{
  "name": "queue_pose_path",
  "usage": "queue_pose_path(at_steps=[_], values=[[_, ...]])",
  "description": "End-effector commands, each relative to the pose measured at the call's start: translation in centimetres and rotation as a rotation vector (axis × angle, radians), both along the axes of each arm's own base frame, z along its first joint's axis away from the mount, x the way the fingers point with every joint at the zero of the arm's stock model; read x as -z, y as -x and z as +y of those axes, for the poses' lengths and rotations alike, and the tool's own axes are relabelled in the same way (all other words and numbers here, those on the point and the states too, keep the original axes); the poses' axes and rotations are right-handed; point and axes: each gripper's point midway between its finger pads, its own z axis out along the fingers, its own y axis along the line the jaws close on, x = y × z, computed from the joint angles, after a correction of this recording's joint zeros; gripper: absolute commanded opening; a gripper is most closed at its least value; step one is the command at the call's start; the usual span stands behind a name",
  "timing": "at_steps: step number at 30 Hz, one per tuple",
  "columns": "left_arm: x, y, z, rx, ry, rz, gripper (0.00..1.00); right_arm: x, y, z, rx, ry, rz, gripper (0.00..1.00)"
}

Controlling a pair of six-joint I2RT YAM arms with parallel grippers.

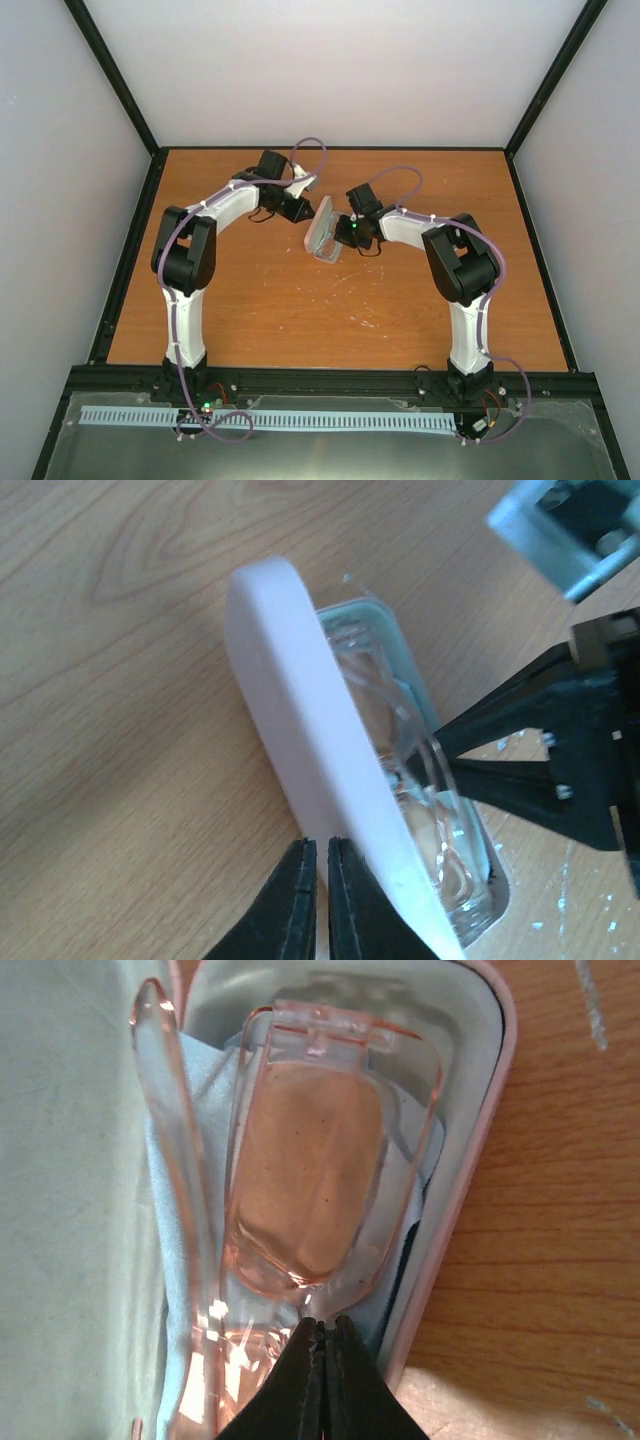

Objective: Organize the sunglasses
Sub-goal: Close the sunglasses case at the center of the board.

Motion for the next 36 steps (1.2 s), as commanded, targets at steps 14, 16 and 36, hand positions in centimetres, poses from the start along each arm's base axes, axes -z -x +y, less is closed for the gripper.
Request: queue_pose_path(at_steps=[14, 16, 36], values=[[-1.4, 0.3, -2.8, 0.043, 0.065, 0.016, 0.08, 0.3, -0.1, -0.5, -0.018, 0.047, -0.002, 0.03], [-1.4, 0.2, -2.9, 0.044, 0.065, 0.013, 0.08, -0.2, -0.2, -0.5, -0.028, 0.054, -0.007, 0.03], [-1.3, -0.2, -2.8, 0.043, 0.049, -0.001, 0.08, -4.5, -1.2, -0.9, -0.057, 0.093, -0.089, 0.03]])
